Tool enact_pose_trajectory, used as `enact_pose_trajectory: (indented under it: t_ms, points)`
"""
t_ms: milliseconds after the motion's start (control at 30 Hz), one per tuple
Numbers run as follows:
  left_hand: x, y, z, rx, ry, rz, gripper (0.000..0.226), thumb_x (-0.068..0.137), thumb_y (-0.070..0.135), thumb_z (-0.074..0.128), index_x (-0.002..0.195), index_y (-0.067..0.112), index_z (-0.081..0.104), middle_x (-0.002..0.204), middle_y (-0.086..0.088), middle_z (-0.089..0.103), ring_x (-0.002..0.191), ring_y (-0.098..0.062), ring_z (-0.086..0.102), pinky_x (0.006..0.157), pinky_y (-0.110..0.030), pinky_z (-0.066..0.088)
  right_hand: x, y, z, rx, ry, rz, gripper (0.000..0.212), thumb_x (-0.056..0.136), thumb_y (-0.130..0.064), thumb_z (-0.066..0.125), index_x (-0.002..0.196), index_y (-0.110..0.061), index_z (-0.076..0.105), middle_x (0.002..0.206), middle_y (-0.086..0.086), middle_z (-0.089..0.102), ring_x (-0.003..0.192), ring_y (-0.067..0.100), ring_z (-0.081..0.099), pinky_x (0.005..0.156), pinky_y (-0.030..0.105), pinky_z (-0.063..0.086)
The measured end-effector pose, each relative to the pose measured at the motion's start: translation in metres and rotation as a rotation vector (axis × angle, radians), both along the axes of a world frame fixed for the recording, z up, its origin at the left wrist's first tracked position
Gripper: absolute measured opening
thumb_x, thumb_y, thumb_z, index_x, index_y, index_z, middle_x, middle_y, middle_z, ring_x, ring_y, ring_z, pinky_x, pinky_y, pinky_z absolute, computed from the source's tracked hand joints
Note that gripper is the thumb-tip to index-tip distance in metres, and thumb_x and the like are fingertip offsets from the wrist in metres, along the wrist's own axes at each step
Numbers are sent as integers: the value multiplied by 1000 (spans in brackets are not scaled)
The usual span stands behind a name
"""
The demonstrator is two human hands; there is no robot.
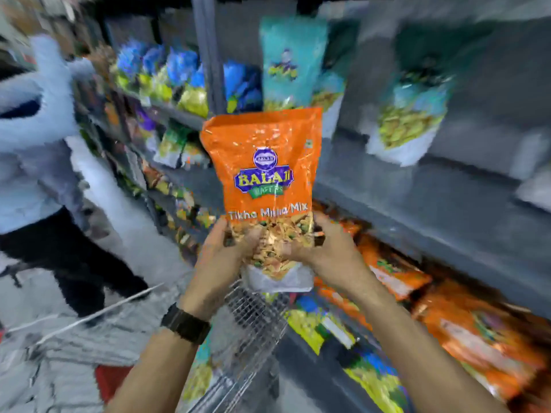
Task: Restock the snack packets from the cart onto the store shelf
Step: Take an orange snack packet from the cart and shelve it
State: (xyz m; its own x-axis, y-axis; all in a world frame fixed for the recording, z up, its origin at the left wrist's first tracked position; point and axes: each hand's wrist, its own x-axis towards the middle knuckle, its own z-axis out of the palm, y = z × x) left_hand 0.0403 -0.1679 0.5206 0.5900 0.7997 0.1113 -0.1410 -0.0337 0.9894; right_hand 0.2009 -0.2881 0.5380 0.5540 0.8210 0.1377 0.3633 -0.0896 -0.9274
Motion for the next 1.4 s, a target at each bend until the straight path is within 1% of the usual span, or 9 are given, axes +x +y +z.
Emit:
enact_pose_trajectory:
  t_ms: [67, 267, 433, 533, 700, 1000, 1200, 1267, 1400]
  points:
    - [22, -25, 40, 71, -40, -89, 31, 97, 18, 70, 128, 23, 68, 123, -3, 79, 111, -25, 74, 97, -52, 58, 17, -41, 35, 74, -44, -72, 47, 71, -22, 93, 111, -29, 71, 97, -18, 79, 90, -10, 70, 81, 16, 54]
    - [123, -94, 107, 184, -141, -386, 31, 96, 18, 71, 126, 24, 69, 125, -5, 78, 123, -33, 71, 105, -57, 55, 72, -151, 97, 205, -124, -353, 49, 73, -17, 92, 114, -28, 69, 97, -24, 78, 91, -7, 72, 79, 17, 59]
    - [212, -152, 119, 231, -124, -589, 32, 96, 14, 71, 127, 20, 67, 114, 4, 81, 104, -10, 77, 85, -23, 62, 115, -222, 99, 226, -134, -620, 48, 76, -13, 90, 117, -24, 67, 97, -19, 76, 87, -11, 71, 66, 6, 52]
    - [256, -178, 112, 258, -96, -688, 26, 95, 11, 72, 117, 25, 69, 109, 7, 81, 95, -3, 75, 82, -20, 61, 136, -249, 89, 219, -151, -763, 47, 76, -8, 89, 112, -28, 66, 97, -15, 75, 81, -9, 71, 77, 19, 59]
    - [299, -207, 106, 304, -76, -739, 26, 95, 14, 73, 109, 35, 67, 99, 19, 80, 92, 4, 74, 77, -15, 58, 155, -271, 72, 244, -171, -915, 50, 76, -7, 87, 109, -36, 63, 100, -18, 75, 84, -14, 69, 73, 13, 52]
    - [297, -214, 100, 260, -85, -764, 24, 97, 30, 70, 118, 39, 65, 114, 17, 78, 111, -4, 73, 86, -22, 60, 154, -273, 63, 219, -165, -937, 57, 79, -33, 87, 129, -30, 59, 118, -10, 73, 108, 7, 70, 90, 27, 55]
    - [278, -204, 100, 263, -98, -717, 60, 98, 25, 68, 154, 27, 47, 141, 5, 64, 127, -10, 64, 95, -19, 55, 133, -276, 70, 234, -317, -1125, 95, 73, -49, 87, 153, -34, 38, 150, -5, 55, 139, 15, 52, 112, 50, 49]
    - [266, -193, 98, 282, -96, -628, 65, 98, 30, 69, 157, 30, 43, 146, 2, 58, 132, -13, 59, 102, -27, 50, 120, -274, 81, 252, -462, -1135, 88, 79, -40, 85, 154, -33, 38, 148, -5, 52, 138, 11, 48, 112, 41, 47]
    - [225, -165, 98, 350, -176, -481, 56, 96, 31, 70, 149, 35, 53, 138, 10, 64, 124, -5, 63, 99, -24, 50, 95, -243, 106, 211, -726, -954, 75, 84, -34, 83, 149, -25, 46, 141, -8, 52, 127, -2, 45, 103, 3, 33]
